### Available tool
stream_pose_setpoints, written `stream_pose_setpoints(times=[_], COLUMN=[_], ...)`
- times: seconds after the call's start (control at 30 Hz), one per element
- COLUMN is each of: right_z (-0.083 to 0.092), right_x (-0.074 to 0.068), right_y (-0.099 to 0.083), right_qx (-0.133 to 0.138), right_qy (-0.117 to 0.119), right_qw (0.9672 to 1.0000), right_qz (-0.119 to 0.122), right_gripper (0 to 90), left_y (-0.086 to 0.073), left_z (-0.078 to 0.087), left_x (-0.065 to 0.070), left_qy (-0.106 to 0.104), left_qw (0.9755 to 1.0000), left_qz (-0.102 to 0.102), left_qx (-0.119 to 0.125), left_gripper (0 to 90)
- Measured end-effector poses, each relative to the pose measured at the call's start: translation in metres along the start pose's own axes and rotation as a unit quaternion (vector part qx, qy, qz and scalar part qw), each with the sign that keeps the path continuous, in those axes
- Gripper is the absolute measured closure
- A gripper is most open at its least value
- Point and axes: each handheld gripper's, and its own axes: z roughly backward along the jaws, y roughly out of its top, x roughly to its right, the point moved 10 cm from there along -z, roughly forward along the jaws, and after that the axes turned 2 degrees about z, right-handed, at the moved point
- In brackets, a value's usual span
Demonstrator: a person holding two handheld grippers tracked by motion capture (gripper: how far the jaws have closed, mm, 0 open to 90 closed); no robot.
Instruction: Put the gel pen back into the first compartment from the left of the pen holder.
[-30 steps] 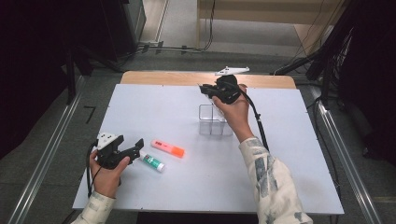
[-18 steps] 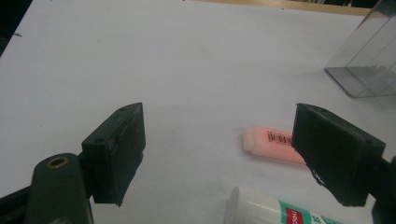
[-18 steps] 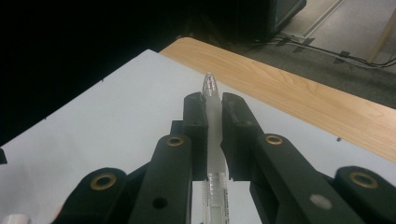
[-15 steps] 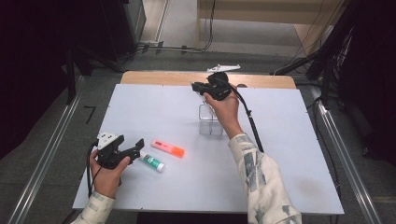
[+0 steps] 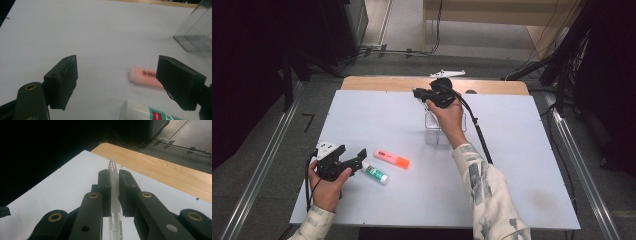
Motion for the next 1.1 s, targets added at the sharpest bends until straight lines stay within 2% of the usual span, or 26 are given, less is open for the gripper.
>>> stream_pose_setpoints(times=[0.4,0.67,0.87,1.1], right_z=[0.006,0.023,0.037,0.044], right_x=[0.002,0.001,0.001,0.006], right_y=[-0.01,-0.024,-0.035,-0.051], right_qx=[-0.001,0.0,0.001,-0.006], right_qy=[-0.002,-0.01,-0.011,-0.017], right_qw=[1.0,0.9998,0.9998,0.9997], right_qz=[-0.003,0.014,0.017,0.014], right_gripper=[78.6,78.5,78.6,78.7], left_y=[0.0,0.0,-0.001,-0.001], left_z=[0.0,0.0,0.0,0.0], left_x=[0.0,0.0,0.0,0.001], left_qy=[0.0,0.001,0.002,0.003], left_qw=[1.0,1.0,1.0,1.0], left_qz=[-0.002,-0.002,-0.003,-0.003], left_qx=[-0.002,-0.002,-0.003,-0.003], left_gripper=[18.0,18.0,18.0,18.0])
